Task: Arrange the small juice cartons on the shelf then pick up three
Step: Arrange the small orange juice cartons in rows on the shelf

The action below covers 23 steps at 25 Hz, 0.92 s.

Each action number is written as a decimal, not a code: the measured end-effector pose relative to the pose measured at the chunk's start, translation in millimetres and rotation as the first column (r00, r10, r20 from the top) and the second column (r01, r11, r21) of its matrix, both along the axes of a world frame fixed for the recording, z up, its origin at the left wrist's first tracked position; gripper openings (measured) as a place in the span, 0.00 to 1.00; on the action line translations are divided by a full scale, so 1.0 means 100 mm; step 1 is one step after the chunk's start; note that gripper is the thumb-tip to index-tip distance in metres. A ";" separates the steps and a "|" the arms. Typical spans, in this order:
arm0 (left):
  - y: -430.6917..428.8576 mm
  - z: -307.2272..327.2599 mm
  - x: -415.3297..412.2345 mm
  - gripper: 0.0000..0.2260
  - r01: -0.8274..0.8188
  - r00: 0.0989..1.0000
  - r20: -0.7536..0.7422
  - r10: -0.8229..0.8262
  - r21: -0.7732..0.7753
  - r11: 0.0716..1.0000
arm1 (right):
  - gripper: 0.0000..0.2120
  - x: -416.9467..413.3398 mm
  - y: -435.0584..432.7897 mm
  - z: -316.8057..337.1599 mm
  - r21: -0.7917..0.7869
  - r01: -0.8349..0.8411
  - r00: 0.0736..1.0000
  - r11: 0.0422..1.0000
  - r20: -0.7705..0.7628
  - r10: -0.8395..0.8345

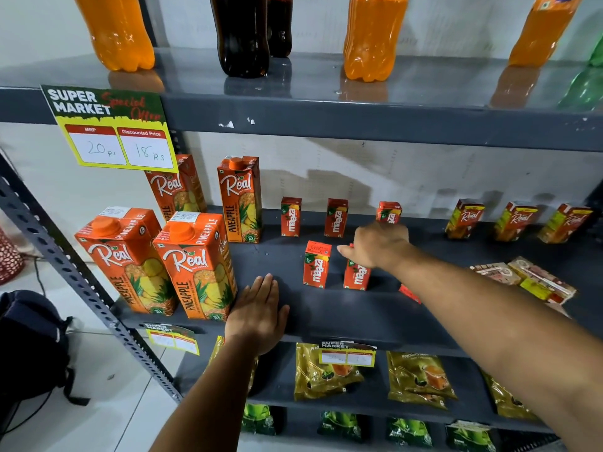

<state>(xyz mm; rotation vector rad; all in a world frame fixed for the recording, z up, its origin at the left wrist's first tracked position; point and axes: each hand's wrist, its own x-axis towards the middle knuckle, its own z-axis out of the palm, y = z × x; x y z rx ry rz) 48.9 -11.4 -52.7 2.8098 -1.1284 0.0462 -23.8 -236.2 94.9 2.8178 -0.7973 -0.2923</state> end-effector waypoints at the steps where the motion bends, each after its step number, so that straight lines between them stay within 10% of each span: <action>1: 0.00 0.00 0.00 0.34 -0.001 1.000 -0.001 0.001 0.004 1.000 | 0.35 0.00 -0.01 0.00 0.022 0.005 1.000 1.000 0.005 -0.005; 6: 0.01 -0.02 0.02 0.39 0.010 1.000 0.004 -0.010 0.008 1.000 | 0.23 -0.16 -0.57 0.30 0.378 -0.100 0.970 0.920 0.241 0.006; 10: 0.01 -0.02 0.02 0.39 0.010 1.000 0.011 -0.010 0.013 1.000 | 0.31 -0.73 -1.02 -0.07 0.108 -0.273 0.920 0.956 -0.262 0.292; 15: -0.03 -0.02 0.00 0.39 -0.011 1.000 0.007 0.011 0.026 1.000 | 0.24 -0.93 -1.14 -0.41 -0.092 -0.430 0.895 0.898 -0.170 0.412; 19: -0.02 0.00 -0.02 0.40 -0.018 1.000 0.011 0.018 0.024 1.000 | 0.25 -0.96 -1.16 -0.54 0.111 -0.066 0.947 0.992 0.320 0.027; 23: -0.04 -0.01 -0.03 0.39 -0.021 0.999 0.036 0.020 0.019 1.000 | 0.26 -0.93 -0.84 -0.82 0.467 0.156 0.586 0.871 0.666 -0.462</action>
